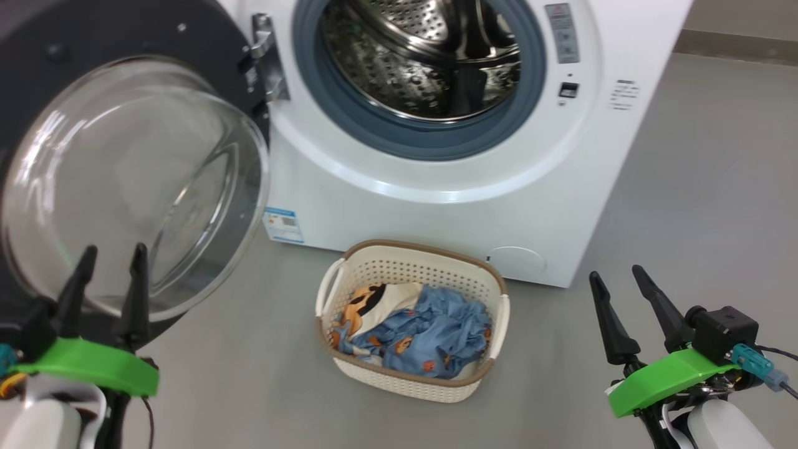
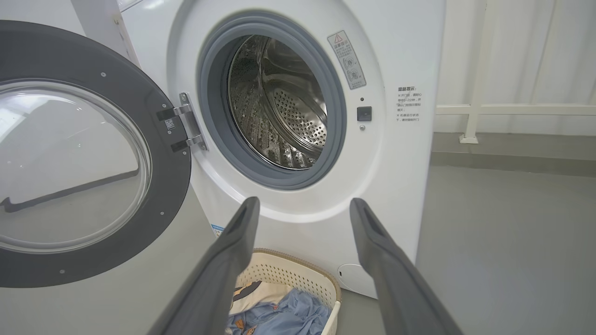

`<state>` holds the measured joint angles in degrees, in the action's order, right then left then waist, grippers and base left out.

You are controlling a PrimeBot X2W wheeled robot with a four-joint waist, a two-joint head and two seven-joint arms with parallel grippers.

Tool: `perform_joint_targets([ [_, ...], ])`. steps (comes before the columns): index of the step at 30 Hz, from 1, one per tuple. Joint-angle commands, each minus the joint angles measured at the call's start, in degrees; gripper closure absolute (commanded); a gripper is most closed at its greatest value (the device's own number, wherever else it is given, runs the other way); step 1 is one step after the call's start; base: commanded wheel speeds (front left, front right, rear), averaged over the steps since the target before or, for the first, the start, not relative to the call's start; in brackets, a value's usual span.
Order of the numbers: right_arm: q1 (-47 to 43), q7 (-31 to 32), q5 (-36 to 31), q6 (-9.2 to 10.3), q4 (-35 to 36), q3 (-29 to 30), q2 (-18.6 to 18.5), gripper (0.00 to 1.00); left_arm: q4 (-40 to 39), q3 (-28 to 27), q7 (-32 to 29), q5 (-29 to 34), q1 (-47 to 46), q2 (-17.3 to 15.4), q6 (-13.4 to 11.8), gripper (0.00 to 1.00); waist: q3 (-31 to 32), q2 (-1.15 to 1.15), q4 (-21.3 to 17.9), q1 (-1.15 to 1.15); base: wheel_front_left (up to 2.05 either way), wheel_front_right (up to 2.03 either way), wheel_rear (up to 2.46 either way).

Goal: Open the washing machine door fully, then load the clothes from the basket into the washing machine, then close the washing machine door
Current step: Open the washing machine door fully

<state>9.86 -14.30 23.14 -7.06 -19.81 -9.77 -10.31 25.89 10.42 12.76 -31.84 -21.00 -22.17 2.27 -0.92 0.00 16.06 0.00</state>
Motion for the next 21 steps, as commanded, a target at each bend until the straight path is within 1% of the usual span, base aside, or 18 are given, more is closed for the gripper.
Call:
perform_joint_targets([
  [1, 0.77, -0.7, -0.48, -0.43, 1.87, -1.55, -0.5, 0.0, -3.67, -2.22, -0.38, -0.56, 0.69, -1.68, -1.09, 0.0, 0.92, 0.0, -2.78, 0.0, 0.0, 0.0, 0.0],
  [10, 1.14, -0.7, -0.62, -0.43, 3.27, -2.91, -1.06, 0.0, -12.64, -2.37, -0.19, -1.51, 8.05, 0.9, -4.55, 0.0, 1.55, 0.0, -9.16, 0.0, 0.0, 0.0, 0.0],
  [16, 1.39, -0.7, -0.77, -0.43, 3.58, -3.23, -1.79, 0.0, -15.16, -3.08, 0.71, -2.02, 11.52, 2.34, -6.0, 0.0, 1.84, 0.0, -12.94, 0.0, 0.0, 0.0, 0.0],
  [17, 1.39, -0.7, -0.77, -0.43, 3.58, -3.23, -1.79, 0.0, -15.16, -3.08, 0.71, -2.02, 11.52, 2.34, -6.0, 0.0, 1.84, 0.0, -12.94, 0.0, 0.0, 0.0, 0.0],
  [21, 1.57, -0.7, -0.95, -0.43, 3.94, -3.54, -2.26, 0.0, -16.45, -3.64, 1.22, -2.2, 13.38, 3.17, -6.67, 0.0, 2.01, 0.0, -15.06, 0.0, 0.0, 0.0, 0.0],
])
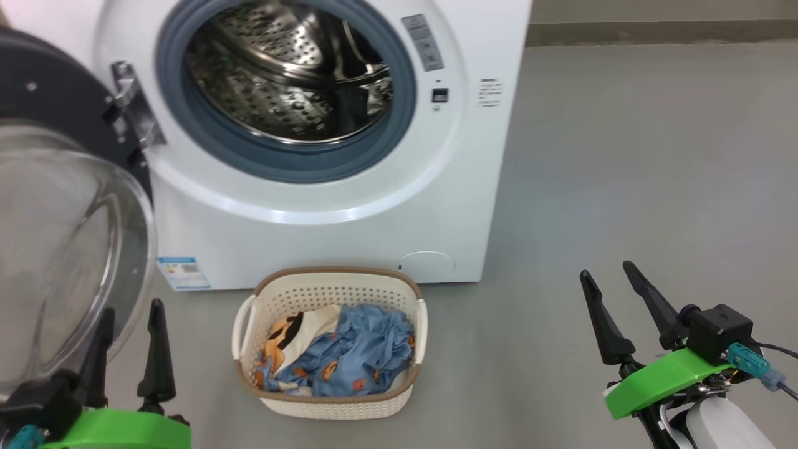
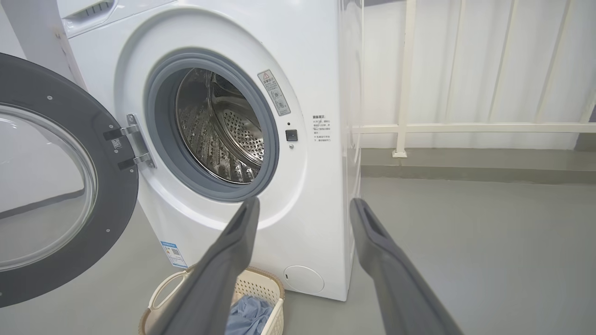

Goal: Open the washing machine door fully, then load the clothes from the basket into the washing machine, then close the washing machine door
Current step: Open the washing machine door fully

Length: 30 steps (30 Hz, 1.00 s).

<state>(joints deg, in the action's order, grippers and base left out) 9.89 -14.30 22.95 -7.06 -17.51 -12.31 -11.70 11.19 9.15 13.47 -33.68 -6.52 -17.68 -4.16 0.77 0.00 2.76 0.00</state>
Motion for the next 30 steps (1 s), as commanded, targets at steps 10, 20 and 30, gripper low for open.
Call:
perform_joint_targets([
  [10, 1.3, -0.7, -1.79, -0.43, 2.8, -0.07, -1.54, 0.0, -2.19, -3.53, 1.17, -1.39, 1.53, 0.34, 0.44, 0.0, 0.89, 0.0, -4.37, 0.0, 0.0, 0.0, 0.0],
  [20, 0.35, -0.7, -1.83, -0.43, 3.27, 1.47, -2.05, 0.0, -1.55, -3.99, 1.39, -1.23, 2.55, 0.85, 1.58, 0.0, 1.28, 0.0, -4.45, 0.0, 0.0, 0.0, 0.0],
  [30, 0.42, -0.7, -1.94, -0.43, 3.08, 1.37, -2.2, 0.0, -1.11, -4.44, 1.48, -0.44, 2.72, 1.59, 2.34, 0.0, 1.57, 0.0, -4.04, 0.0, 0.0, 0.0, 0.0],
])
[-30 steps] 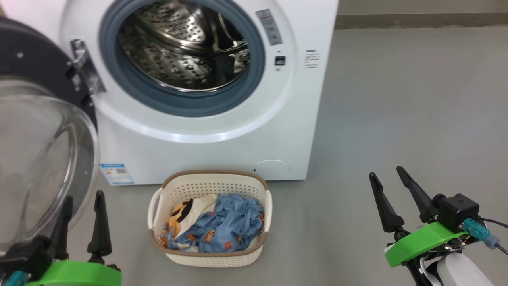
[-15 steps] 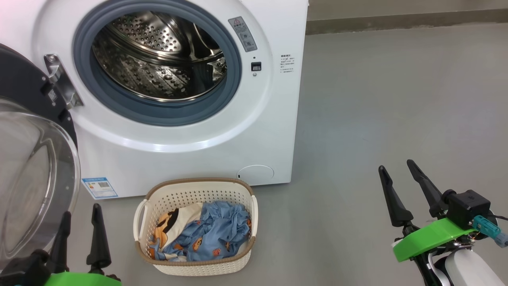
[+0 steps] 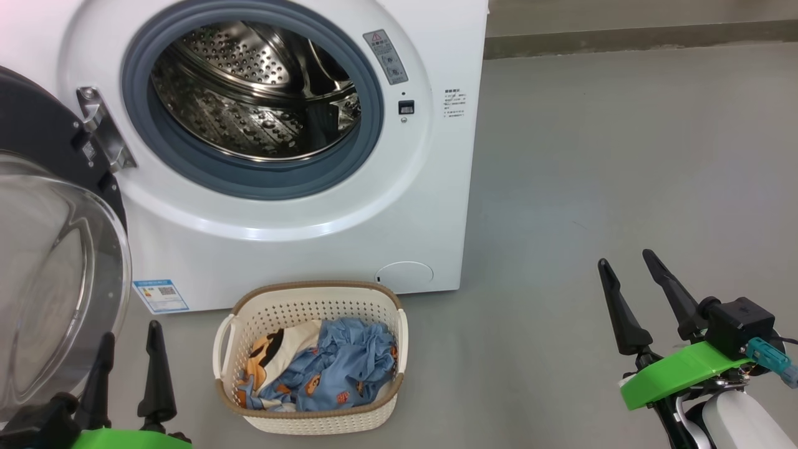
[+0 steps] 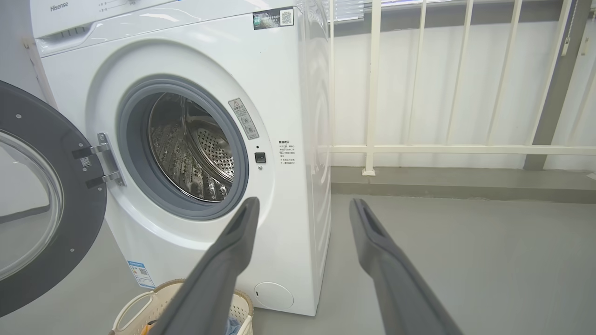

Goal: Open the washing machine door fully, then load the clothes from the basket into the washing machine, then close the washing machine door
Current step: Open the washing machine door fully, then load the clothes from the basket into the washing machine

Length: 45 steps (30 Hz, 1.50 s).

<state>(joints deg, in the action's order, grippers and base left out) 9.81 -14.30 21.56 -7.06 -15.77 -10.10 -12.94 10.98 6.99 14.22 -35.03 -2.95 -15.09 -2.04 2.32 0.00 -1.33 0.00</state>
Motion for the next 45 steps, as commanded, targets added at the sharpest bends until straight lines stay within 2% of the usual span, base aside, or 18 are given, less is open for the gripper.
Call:
perform_joint_targets([
  [1, 0.5, -0.7, -0.54, -0.43, 1.32, -0.84, -0.98, 0.0, -0.89, -2.29, 0.74, 0.98, -0.83, -0.92, 0.32, 0.0, 0.02, 0.0, 0.1, 0.0, 0.0, 0.0, 0.0],
  [8, 0.53, -0.7, -0.4, -0.43, 1.23, -1.03, -1.02, 0.0, -0.7, -2.24, 0.76, 1.38, -1.0, -0.64, 1.04, 0.0, 0.05, 0.0, 0.37, 0.0, 0.0, 0.0, 0.0],
  [22, 0.3, -0.7, -0.36, -0.43, 1.35, -1.1, -0.74, 0.0, -0.06, -1.74, 0.6, 1.97, -1.15, -0.63, 0.67, 0.0, -0.34, 0.0, 0.39, 0.0, 0.13, -0.13, 0.0],
  [45, 0.24, -0.7, -0.69, -0.43, 1.69, -0.73, -0.19, 0.0, -0.63, -1.8, 0.63, 0.9, -1.38, -0.73, 0.77, 0.0, -0.93, 0.0, 1.27, 0.0, 1.15, -1.15, 0.0],
])
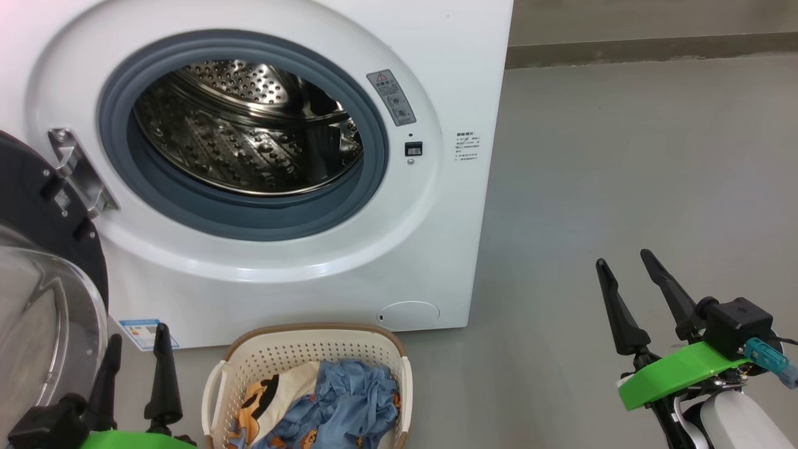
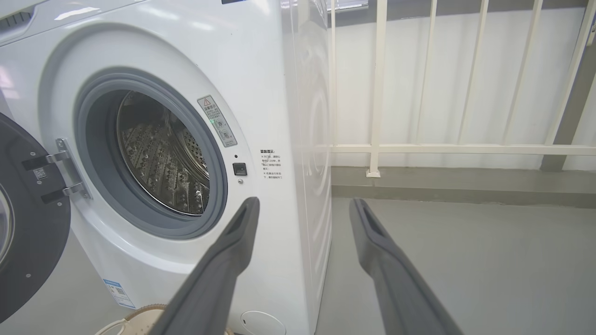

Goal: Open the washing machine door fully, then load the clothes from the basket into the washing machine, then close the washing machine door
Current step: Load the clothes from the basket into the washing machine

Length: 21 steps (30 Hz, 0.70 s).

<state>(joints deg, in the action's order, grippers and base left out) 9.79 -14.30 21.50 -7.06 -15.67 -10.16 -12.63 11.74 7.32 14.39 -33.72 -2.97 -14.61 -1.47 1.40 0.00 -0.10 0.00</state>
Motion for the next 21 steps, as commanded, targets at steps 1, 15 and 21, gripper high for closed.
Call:
perform_joint_targets([
  [1, 0.26, -0.7, -0.62, -0.43, 1.61, -0.68, -0.51, 0.0, -1.42, -2.14, 0.47, -0.42, -1.34, -1.19, 0.2, 0.0, -0.01, 0.0, 0.07, 0.0, 0.17, -0.17, 0.0],
  [15, 0.41, -0.7, -0.44, -0.43, 1.42, -1.0, -0.6, 0.0, -1.79, -2.04, 0.52, 0.01, -1.33, -1.13, 0.1, 0.0, -0.17, 0.0, 0.52, 0.0, 0.0, 0.0, 0.0],
  [21, 0.35, -0.7, -0.62, -0.43, 1.45, -1.1, -0.32, 0.0, -1.89, -2.06, 0.54, 0.15, -1.26, -1.26, -0.05, 0.0, -0.18, 0.0, 0.54, 0.0, 0.0, 0.0, 0.0],
])
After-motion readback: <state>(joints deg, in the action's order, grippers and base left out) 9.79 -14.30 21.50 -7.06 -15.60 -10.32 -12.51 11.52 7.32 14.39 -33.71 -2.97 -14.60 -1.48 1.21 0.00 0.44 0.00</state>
